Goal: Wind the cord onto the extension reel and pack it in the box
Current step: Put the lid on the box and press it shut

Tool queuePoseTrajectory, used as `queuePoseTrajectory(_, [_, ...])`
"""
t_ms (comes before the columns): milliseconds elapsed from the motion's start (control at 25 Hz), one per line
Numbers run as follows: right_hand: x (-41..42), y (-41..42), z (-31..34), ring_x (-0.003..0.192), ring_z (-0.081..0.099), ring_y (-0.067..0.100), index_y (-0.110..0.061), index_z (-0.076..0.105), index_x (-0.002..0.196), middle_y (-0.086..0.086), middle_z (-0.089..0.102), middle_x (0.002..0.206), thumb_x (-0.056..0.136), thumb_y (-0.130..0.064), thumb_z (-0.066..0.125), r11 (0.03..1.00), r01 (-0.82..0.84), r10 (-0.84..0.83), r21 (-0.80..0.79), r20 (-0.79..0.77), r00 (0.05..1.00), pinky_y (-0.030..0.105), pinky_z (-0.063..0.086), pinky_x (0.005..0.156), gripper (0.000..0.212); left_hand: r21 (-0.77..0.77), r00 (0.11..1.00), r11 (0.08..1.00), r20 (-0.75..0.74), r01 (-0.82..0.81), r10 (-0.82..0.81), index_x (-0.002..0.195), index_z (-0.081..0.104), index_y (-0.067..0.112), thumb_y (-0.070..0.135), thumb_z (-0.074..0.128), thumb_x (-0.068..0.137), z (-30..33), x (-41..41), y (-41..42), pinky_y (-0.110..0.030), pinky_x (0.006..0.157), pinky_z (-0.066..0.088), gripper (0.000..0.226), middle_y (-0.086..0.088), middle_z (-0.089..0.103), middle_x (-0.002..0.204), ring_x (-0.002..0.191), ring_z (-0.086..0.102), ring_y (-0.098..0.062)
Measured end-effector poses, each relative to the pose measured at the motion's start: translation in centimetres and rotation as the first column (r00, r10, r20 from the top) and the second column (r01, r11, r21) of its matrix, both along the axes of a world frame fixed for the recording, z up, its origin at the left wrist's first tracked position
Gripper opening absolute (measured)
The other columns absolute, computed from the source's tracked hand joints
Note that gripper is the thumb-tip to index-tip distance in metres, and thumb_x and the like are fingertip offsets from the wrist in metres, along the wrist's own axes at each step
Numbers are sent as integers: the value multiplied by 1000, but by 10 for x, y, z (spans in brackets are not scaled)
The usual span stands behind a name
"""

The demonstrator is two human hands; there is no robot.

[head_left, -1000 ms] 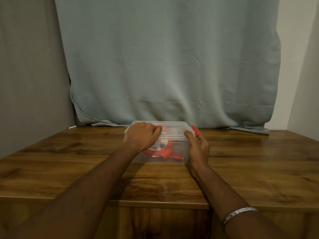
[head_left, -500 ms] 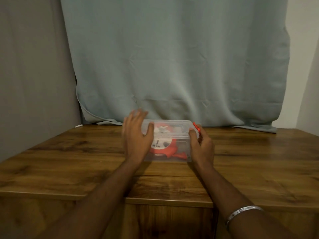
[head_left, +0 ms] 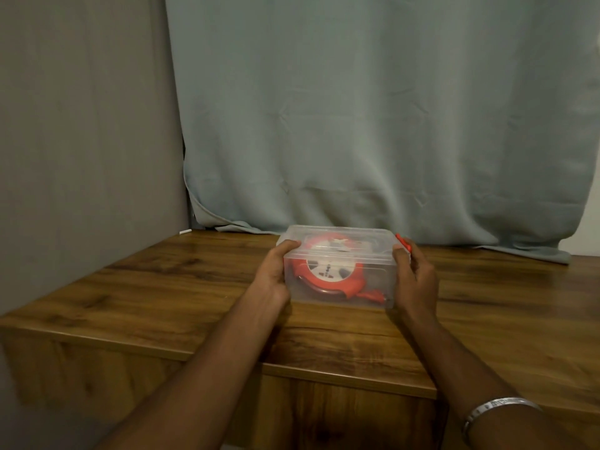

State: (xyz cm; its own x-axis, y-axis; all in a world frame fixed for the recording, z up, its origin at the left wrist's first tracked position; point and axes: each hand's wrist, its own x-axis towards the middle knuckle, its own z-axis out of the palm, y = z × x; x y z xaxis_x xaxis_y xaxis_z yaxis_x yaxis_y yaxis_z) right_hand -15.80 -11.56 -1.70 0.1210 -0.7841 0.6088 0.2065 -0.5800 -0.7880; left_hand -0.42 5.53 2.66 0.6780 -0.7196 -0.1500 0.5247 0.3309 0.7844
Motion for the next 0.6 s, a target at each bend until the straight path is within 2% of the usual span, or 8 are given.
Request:
queuePoseTrajectory(40, [1, -1, 0, 98, 68, 7, -15, 67, 138, 1, 75, 122, 103, -31, 59, 1000, -7, 7, 9, 1, 1000, 3, 47, 75, 39, -24, 999, 998, -17, -52, 52, 127, 61, 7, 11, 81, 76, -1, 0, -2, -52, 69, 63, 55, -23, 76, 102, 84, 76, -41])
queuePoseTrajectory(120, [1, 0, 0, 93, 69, -2, -15, 68, 137, 0, 75, 119, 102, -33, 59, 999, -27, 26, 25, 13, 1000, 5, 48, 72, 40, -85, 966, 963, 17, -256, 259, 135, 54, 15, 0, 82, 72, -1, 2, -8, -59, 91, 57, 70, -20, 69, 123, 105, 70, -41])
queuePoseTrajectory(200, [1, 1, 0, 87, 68, -11, -15, 69, 135, -2, 75, 114, 98, -36, 60, 999, -35, 34, 27, 30, 999, 8, 50, 73, 43, -139, 907, 912, 119, -387, 403, 141, 50, 15, -7, 77, 76, 0, 1, -12, -55, 100, 53, 73, -16, 64, 132, 115, 66, -36])
queuePoseTrajectory(280, [1, 1, 0, 86, 67, -13, -15, 69, 135, -2, 76, 114, 95, -40, 59, 999, -41, 39, 30, 38, 999, 11, 53, 76, 48, -118, 871, 902, 236, -415, 432, 144, 49, 9, -4, 72, 82, 0, 0, -15, -50, 102, 53, 68, -15, 64, 133, 115, 66, -33])
queuePoseTrajectory(320, [0, 0, 0, 85, 67, -15, -15, 69, 135, -2, 75, 113, 93, -42, 59, 998, -47, 46, 33, 43, 998, 8, 52, 74, 51, -98, 851, 897, 286, -431, 440, 143, 51, 7, -3, 71, 83, 0, 2, -17, -49, 101, 54, 65, -15, 66, 130, 113, 67, -32])
queuePoseTrajectory(440, [1, 0, -2, 87, 67, -14, -17, 67, 138, -4, 76, 115, 90, -49, 58, 999, -38, 36, 38, 38, 999, 5, 50, 72, 59, -53, 758, 866, 458, -498, 464, 134, 60, 3, -2, 65, 85, 0, 6, -19, -46, 99, 56, 49, -10, 70, 120, 105, 69, -25])
queuePoseTrajectory(520, [1, -1, -2, 91, 68, -7, -17, 66, 139, -3, 76, 117, 88, -52, 56, 999, -24, 23, 43, 26, 999, 8, 52, 74, 62, -41, 595, 827, 674, -561, 437, 116, 69, 4, 2, 59, 88, -2, 5, -18, -44, 97, 56, 30, 2, 70, 104, 96, 63, -18])
queuePoseTrajectory(600, [0, 0, -2, 97, 70, 3, -17, 66, 139, 0, 76, 118, 89, -53, 56, 998, -23, 23, 53, 11, 1000, 15, 56, 82, 63, -33, 467, 792, 793, -609, 392, 100, 73, 11, 9, 57, 90, -3, 4, -15, -44, 93, 55, 19, 0, 70, 92, 91, 60, -19])
